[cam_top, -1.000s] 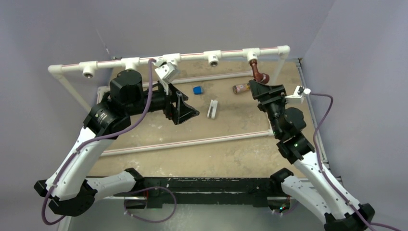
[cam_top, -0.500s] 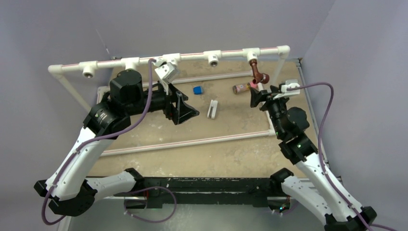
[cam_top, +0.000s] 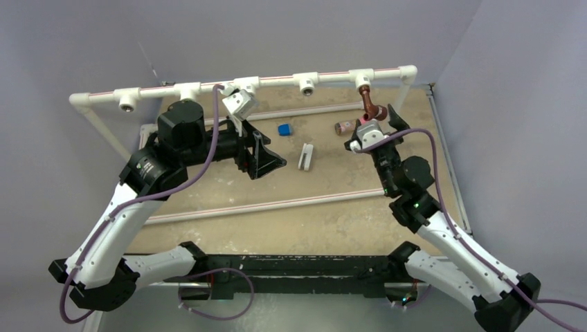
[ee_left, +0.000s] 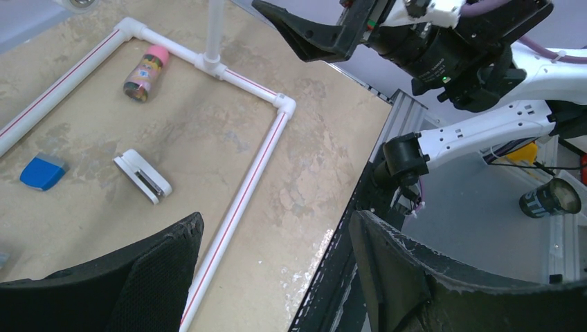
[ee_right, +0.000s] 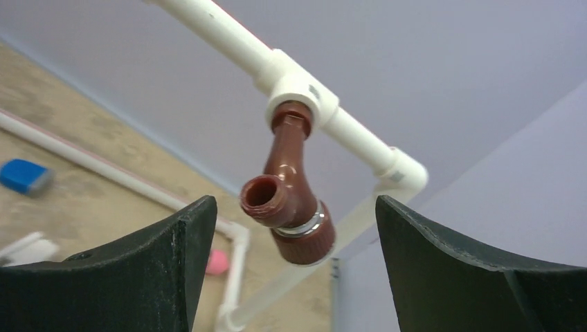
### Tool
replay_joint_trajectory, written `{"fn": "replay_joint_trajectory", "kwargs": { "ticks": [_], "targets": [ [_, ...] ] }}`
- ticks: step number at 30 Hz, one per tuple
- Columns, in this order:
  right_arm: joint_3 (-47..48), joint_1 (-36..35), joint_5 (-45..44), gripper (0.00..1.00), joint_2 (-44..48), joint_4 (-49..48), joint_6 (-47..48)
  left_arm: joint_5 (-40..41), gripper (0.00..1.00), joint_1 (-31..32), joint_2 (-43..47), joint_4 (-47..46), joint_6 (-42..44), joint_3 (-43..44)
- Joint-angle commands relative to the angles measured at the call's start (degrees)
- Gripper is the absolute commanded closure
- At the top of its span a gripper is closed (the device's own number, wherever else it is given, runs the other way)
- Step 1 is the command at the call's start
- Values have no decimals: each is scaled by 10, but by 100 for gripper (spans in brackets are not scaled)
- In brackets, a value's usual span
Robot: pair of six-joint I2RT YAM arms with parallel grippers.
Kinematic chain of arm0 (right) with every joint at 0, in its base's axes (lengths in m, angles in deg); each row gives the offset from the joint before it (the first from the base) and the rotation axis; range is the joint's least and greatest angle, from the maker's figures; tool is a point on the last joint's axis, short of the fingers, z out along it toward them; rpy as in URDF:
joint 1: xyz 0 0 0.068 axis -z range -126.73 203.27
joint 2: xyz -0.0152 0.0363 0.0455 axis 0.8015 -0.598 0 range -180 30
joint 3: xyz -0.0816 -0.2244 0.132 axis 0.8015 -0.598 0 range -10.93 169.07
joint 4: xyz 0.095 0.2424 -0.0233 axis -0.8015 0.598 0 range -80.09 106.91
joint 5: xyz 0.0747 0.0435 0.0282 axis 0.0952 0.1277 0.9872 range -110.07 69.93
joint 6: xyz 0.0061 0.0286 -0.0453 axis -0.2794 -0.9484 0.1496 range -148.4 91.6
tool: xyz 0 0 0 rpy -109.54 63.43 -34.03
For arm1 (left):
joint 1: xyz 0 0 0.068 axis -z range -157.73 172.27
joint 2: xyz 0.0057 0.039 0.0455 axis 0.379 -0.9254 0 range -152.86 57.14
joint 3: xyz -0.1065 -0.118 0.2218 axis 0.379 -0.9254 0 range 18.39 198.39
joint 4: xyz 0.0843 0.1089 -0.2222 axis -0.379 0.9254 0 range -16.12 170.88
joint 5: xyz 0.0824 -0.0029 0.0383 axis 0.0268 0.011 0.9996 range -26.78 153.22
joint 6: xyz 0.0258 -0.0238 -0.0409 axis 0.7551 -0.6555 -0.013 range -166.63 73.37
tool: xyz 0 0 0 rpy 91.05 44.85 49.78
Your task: Install the water faucets
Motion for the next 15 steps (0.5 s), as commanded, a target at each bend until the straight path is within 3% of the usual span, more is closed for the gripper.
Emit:
{"fn": "replay_joint_trajectory", "kwargs": {
  "ticks": [1,8,15],
  "targets": [
    [-30,-3,-73,14,-18,-156,186,2,23,3,11,-18,6,2],
    [-34,-6,-66,21,-51,-222,214,-3,23,3,10,-22,1,0],
    [-23,-6,-91,54,-79,-231,198,-4,23,3,11,-20,0,1]
  ]
}}
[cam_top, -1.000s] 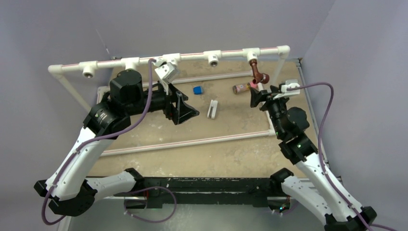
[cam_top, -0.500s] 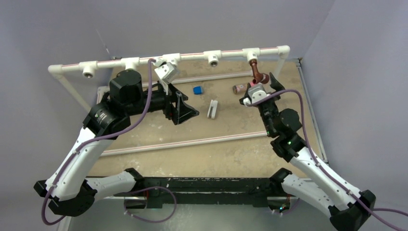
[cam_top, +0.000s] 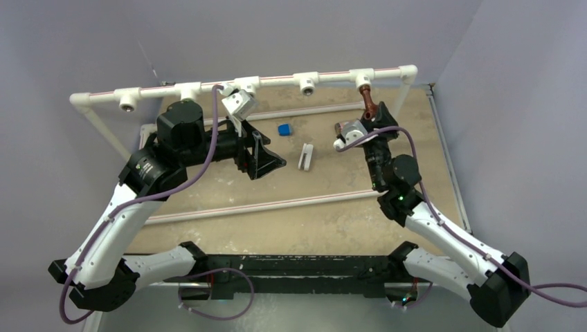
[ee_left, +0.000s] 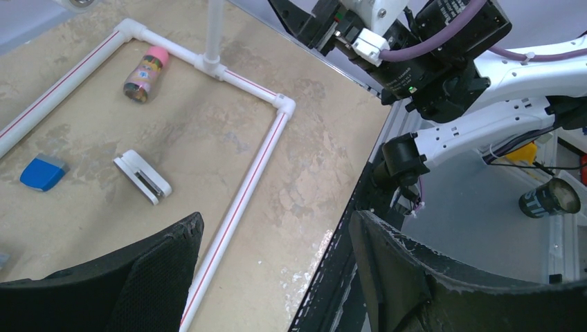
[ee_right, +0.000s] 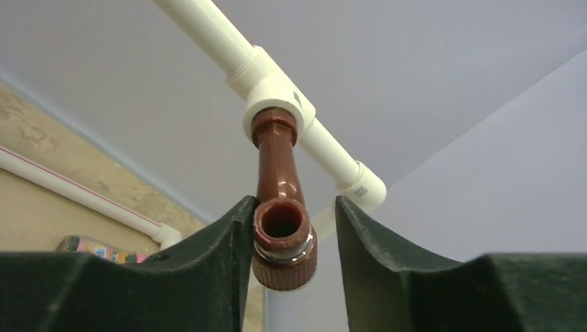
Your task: Install the water faucets
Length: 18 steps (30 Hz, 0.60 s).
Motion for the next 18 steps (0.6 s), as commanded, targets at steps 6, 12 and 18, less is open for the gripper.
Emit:
{"fn": "replay_joint_trajectory", "kwargs": {
  "ticks": [6,12,18],
  "targets": [
    [28,-1,-61,100,-25,-39,-37,0,23,3,13,-14,1,3],
    [31,-1,-50,100,-12,-16,-224,-1,23,3,12,-16,1,2],
    [38,-1,-10,100,0,1,-541,-4,23,3,12,-17,0,1]
  ]
}}
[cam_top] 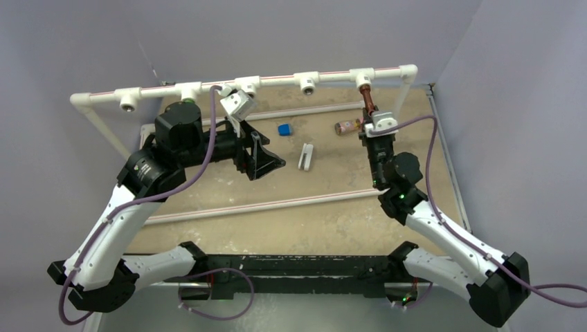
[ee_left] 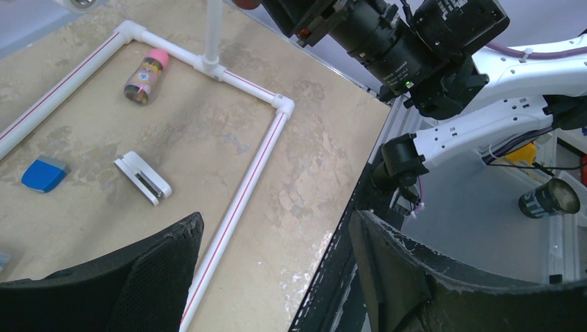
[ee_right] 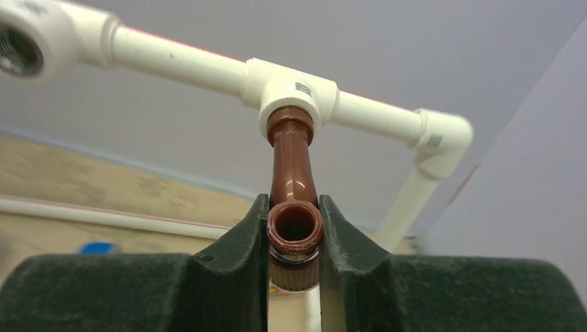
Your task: Install the water faucets
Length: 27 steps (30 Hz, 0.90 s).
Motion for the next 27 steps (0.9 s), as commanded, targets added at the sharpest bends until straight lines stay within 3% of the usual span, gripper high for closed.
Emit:
{"fn": "replay_joint_trajectory", "kwargs": {
  "ticks": [1,16,22,27],
  "targets": [
    [30,-1,34,100,16,0,-319,-4,23,3,7,-16,0,1],
    [37,-1,3,100,31,8,-1041,-14,23,3,18,-14,-2,-7],
    [15,0,22,100,40,-28,-1236,-14,23,3,26,-11,2,-6],
    [27,0,32,90,44,-20,-1280,-19,23,3,24,-7,1,-1]
  ]
}}
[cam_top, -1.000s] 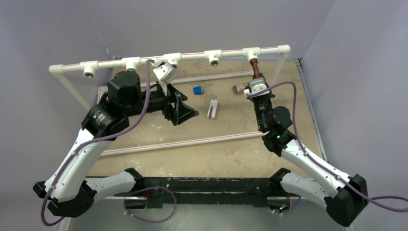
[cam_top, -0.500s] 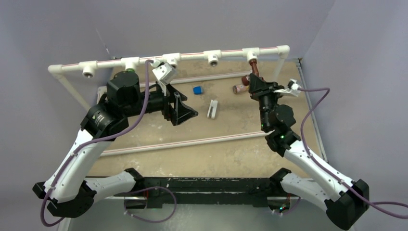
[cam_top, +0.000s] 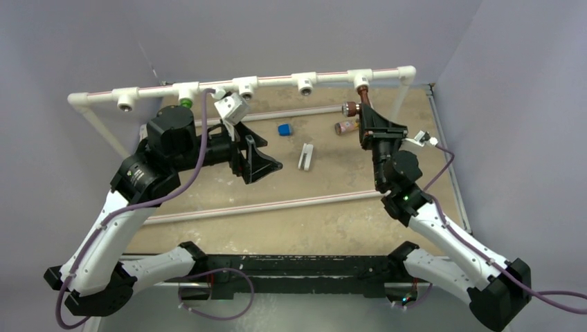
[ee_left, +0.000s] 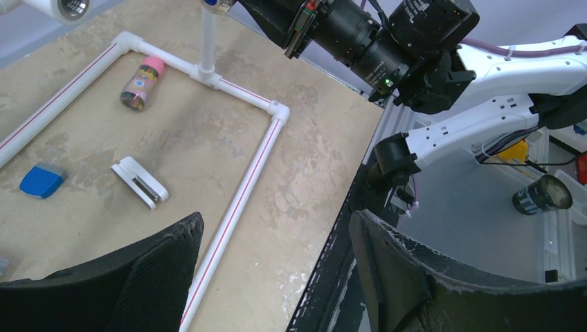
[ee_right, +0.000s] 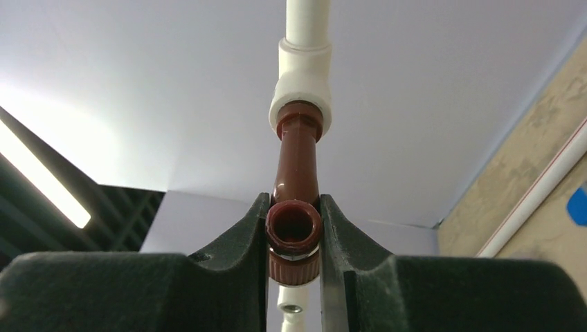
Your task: Install the water faucets
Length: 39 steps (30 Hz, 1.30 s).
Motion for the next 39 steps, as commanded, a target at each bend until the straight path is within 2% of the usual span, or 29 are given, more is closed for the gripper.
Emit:
{"fn": "replay_joint_trajectory", "kwargs": {
  "ticks": [1,3,6,8,12,17,24,29,39],
  "targets": [
    [36,-17,105,87,21,-104,-138,-14,23,3,5,-8,0,3],
    [45,-17,108,78,24,-90,-128,-15,23,3,5,-6,-1,2],
    [51,-17,107,50,31,-53,-93,-15,23,3,6,-7,-1,2],
    [46,-16,102,36,38,-27,-64,-14,23,3,6,-6,0,5],
    [3,-16,93,26,59,-5,-41,-10,23,3,6,-4,1,8],
    [-26,-16,100,21,90,32,-1,-7,23,3,2,2,1,7],
    [-15,-16,119,17,120,142,104,-1,23,3,-2,-1,2,7],
    [21,-16,112,13,134,224,257,-2,23,3,0,0,2,10],
    [60,-16,197,10,156,263,586,6,23,3,5,3,6,9]
  ]
}}
